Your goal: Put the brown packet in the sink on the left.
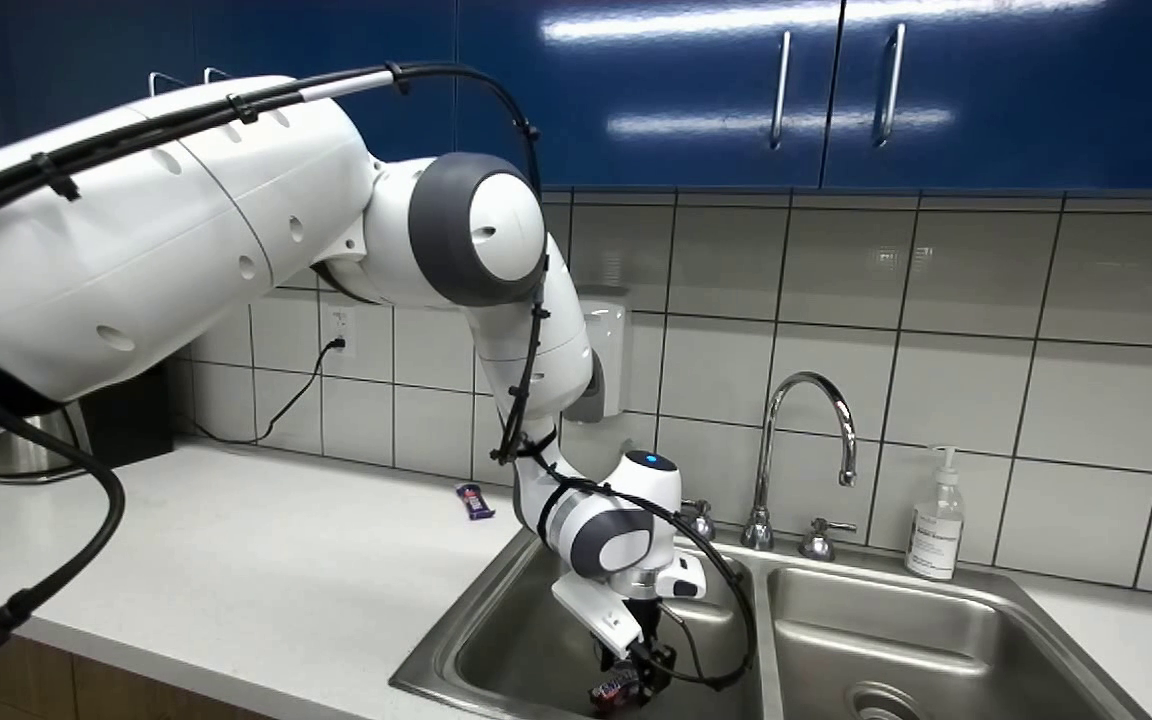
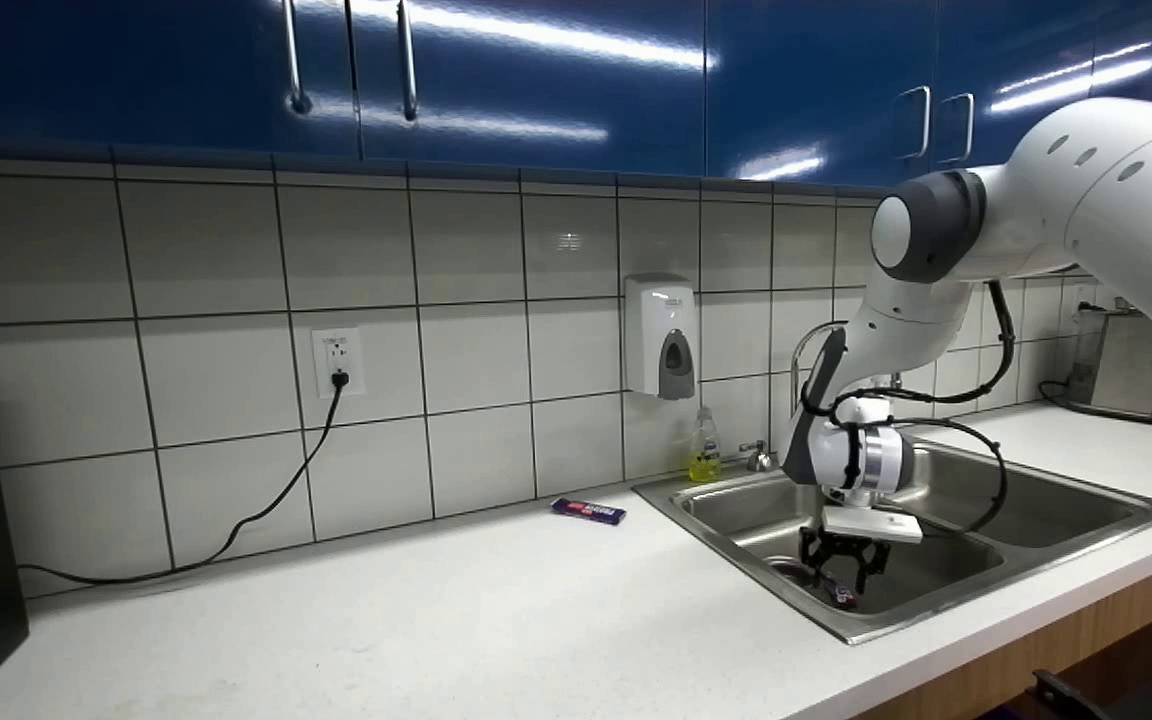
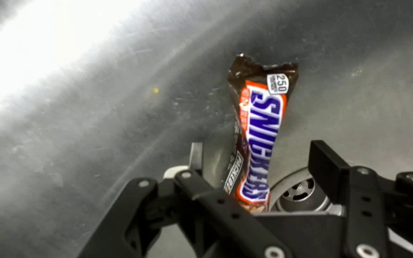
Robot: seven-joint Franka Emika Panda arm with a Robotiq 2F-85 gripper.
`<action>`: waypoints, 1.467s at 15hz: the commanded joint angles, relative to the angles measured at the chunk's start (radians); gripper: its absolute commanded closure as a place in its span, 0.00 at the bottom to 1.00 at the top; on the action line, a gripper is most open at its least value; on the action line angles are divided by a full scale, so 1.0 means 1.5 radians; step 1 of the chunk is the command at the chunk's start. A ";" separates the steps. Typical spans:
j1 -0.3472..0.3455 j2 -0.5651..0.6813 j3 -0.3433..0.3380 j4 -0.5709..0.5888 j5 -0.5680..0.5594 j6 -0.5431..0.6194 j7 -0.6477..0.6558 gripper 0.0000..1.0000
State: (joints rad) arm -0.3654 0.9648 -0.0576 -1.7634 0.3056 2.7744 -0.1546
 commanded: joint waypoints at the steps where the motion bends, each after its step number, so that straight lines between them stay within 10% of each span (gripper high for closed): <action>1: -0.004 -0.017 0.005 -0.004 -0.021 0.001 0.024 0.00; 22: 0.096 -0.317 -0.037 -0.257 -0.205 -0.119 -0.003 0.00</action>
State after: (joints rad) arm -0.2532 0.6099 -0.0935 -2.0441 0.0442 2.6616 -0.1568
